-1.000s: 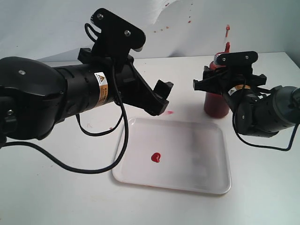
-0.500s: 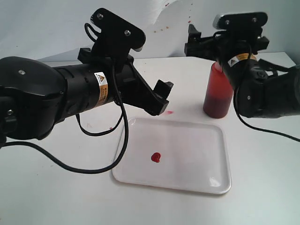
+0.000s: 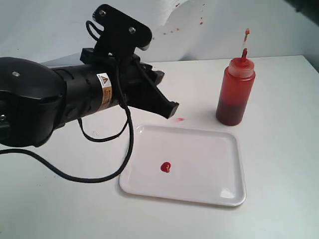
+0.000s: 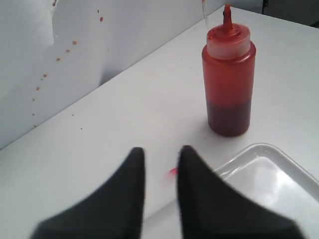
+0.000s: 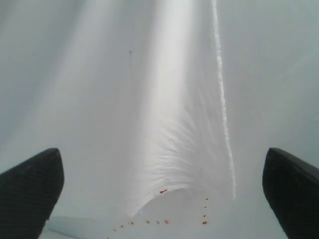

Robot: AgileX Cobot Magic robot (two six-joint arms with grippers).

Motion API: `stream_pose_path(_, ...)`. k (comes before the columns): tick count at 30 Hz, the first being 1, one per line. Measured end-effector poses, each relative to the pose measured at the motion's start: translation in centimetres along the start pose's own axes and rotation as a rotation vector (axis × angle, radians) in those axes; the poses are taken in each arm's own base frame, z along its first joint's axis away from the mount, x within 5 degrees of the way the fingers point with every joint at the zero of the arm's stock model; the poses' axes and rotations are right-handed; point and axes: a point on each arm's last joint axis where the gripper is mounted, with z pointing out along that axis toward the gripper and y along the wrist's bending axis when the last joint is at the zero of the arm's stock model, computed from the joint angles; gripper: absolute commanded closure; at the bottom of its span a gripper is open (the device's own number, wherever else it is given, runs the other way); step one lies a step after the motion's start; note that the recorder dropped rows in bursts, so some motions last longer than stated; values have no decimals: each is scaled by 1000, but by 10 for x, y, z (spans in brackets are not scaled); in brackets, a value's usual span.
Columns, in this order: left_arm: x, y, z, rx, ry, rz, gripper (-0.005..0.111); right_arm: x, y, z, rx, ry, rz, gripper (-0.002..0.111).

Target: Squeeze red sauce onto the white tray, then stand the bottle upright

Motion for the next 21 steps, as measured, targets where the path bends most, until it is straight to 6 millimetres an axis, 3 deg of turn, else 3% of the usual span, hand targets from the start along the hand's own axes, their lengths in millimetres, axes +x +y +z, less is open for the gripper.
stream_pose_path(2, -7, 2, -8, -2, -29, -7, 107, -17, -2, -17, -18, 10, -27, 18)
stream_pose_path(4, -15, 5, -19, -1, -63, -22, 107, -31, -3, -32, -32, 14, -36, 37)
stream_pose_path(9, -40, 9, -59, 73, -180, -78, 107, -61, -7, -76, -71, 38, -44, 105)
stream_pose_path(15, -61, 12, -117, 191, -333, -86, 107, -88, -11, -130, -104, 30, -43, 108)
stream_pose_path(21, -44, 20, -162, 193, -406, -92, 107, -87, -15, -177, -95, -46, -28, 108)
